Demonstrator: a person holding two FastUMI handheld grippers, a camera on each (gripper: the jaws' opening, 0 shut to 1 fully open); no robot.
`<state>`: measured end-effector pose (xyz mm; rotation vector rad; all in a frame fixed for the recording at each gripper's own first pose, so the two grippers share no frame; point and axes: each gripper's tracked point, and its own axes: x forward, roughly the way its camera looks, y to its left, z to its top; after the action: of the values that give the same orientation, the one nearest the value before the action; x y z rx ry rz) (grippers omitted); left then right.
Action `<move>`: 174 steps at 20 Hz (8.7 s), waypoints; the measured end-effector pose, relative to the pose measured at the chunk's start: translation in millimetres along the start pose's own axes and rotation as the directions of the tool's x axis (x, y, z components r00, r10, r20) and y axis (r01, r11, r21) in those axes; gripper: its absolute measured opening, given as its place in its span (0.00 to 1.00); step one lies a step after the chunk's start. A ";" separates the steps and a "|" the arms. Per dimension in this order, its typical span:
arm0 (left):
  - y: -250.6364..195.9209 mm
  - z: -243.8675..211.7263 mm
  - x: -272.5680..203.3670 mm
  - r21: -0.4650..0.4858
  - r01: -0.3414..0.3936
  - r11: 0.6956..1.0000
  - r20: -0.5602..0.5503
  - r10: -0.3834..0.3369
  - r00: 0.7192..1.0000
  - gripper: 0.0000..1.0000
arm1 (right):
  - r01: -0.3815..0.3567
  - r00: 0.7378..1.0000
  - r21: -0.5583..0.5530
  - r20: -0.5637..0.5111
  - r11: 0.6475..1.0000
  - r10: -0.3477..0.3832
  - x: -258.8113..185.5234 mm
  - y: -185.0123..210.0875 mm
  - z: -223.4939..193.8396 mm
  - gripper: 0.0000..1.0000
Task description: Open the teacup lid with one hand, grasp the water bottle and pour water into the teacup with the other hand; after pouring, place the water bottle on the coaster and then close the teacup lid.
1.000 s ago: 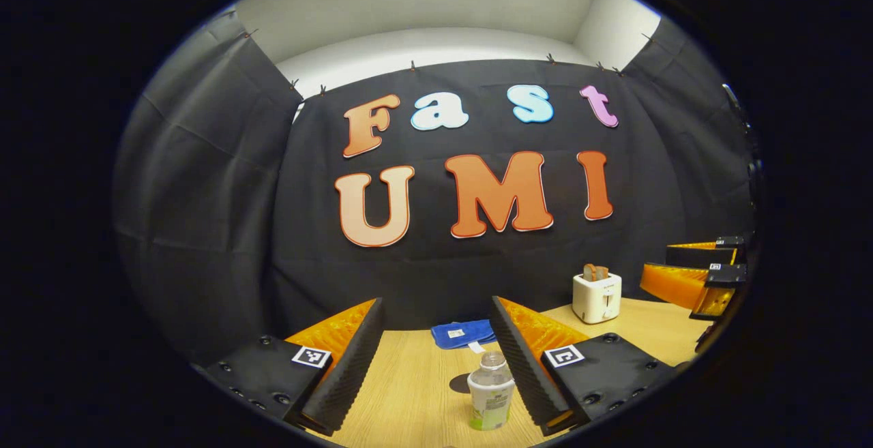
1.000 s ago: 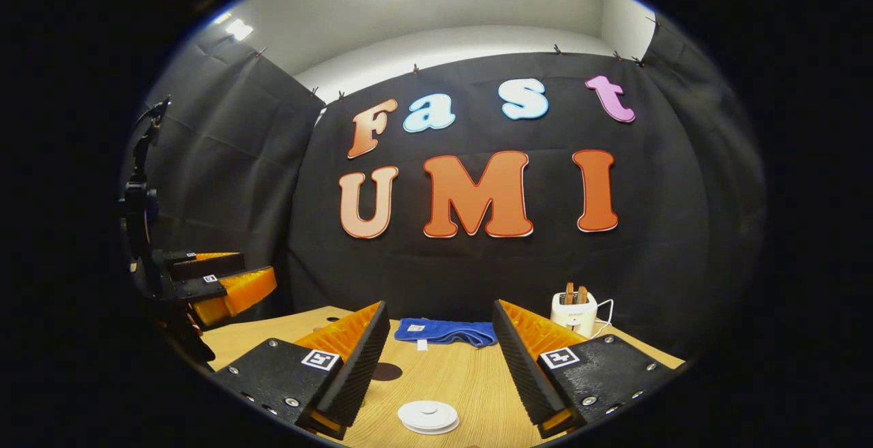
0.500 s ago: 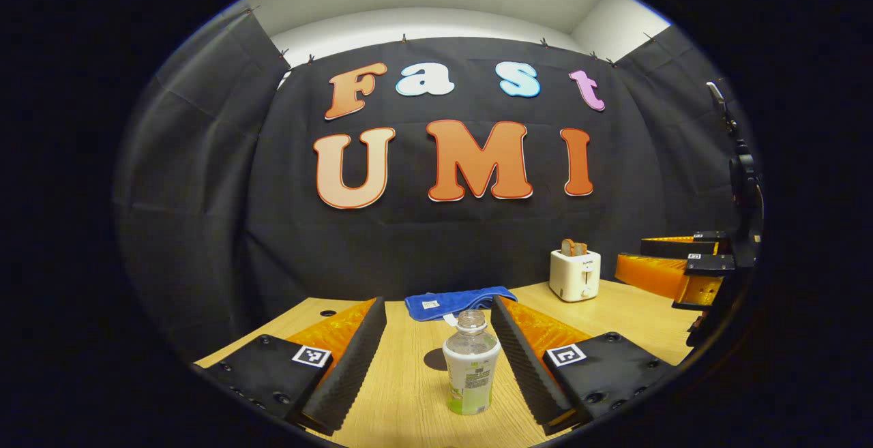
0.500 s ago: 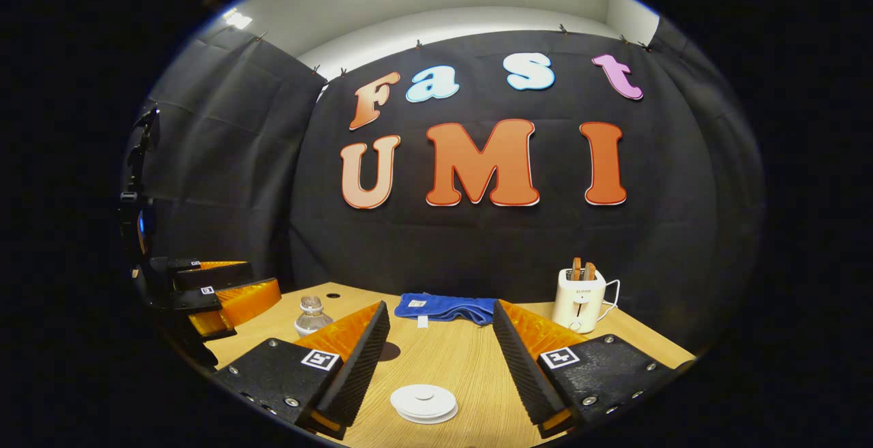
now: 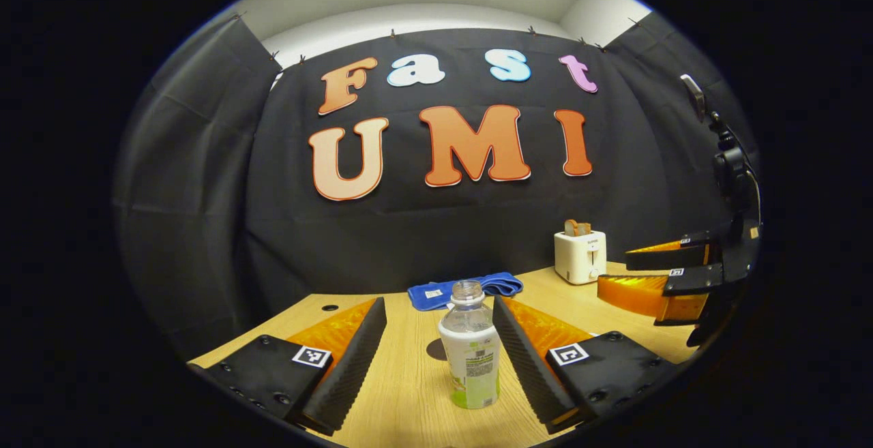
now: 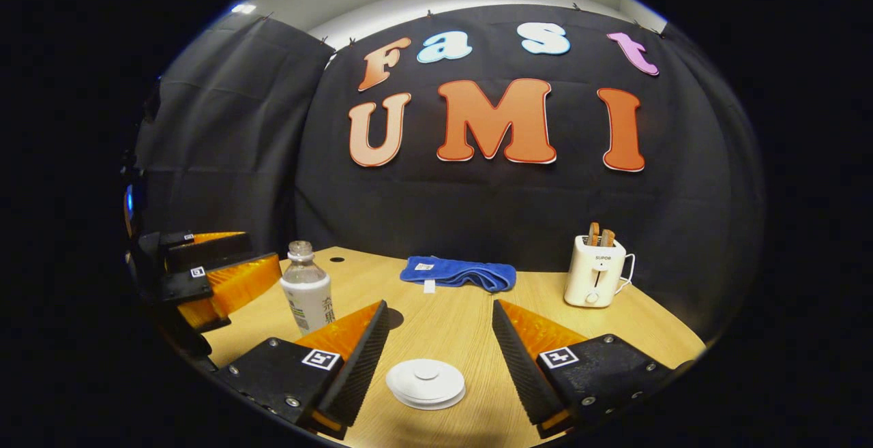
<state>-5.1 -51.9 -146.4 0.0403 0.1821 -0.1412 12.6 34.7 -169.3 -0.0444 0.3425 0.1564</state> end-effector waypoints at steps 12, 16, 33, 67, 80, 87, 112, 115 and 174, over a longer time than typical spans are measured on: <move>-0.5 -21.5 4.6 0.074 -0.022 0.997 0.008 0.022 1.000 0.96 | -0.044 0.984 -0.064 -0.173 0.997 0.033 14.1 11.6 -71.0 0.72; -2.1 -28.5 4.3 0.075 -0.016 0.997 -0.006 0.016 1.000 1.00 | -0.050 0.976 -0.050 -0.214 0.997 0.038 18.6 13.3 -83.8 0.64; -21.8 -70.8 13.8 -0.008 0.061 0.998 -0.118 -0.061 0.991 1.00 | -0.064 0.975 0.000 -0.215 0.998 0.062 18.0 15.4 -79.1 0.21; -20.3 -93.3 47.8 0.295 0.068 0.953 -0.188 -0.011 0.982 0.65 | 0.053 0.997 0.080 -0.065 0.995 -0.048 -11.8 -54.7 -19.3 0.21; -32.1 -99.1 47.8 0.715 0.123 0.688 -0.184 0.015 0.983 0.66 | 0.116 0.993 0.113 -0.031 0.987 -0.114 -26.8 -95.4 -12.6 0.21; -46.6 -99.2 47.8 0.860 0.146 0.489 -0.166 -0.002 0.986 0.63 | 0.122 0.992 0.094 -0.036 0.988 -0.119 -29.6 -99.8 -16.7 0.21; -56.3 -87.7 48.8 0.986 0.166 -0.007 -0.166 -0.032 0.986 0.60 | 0.151 0.988 0.092 -0.020 0.984 -0.150 -39.5 -116.2 -14.3 0.21; -54.3 -84.4 49.4 0.985 0.161 -0.054 -0.163 -0.030 0.986 0.60 | 0.151 0.988 0.089 -0.021 0.984 -0.150 -38.9 -116.4 -14.7 0.21; -60.3 -35.6 49.7 0.910 0.025 -0.415 -0.062 -0.075 0.995 0.64 | 0.121 0.993 0.060 -0.018 0.991 -0.121 -37.3 -107.4 -14.9 0.21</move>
<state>28.3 -116.5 -192.1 2.0147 -0.0574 -0.3853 -9.8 -77.8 -169.0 -0.0063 0.3578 0.0255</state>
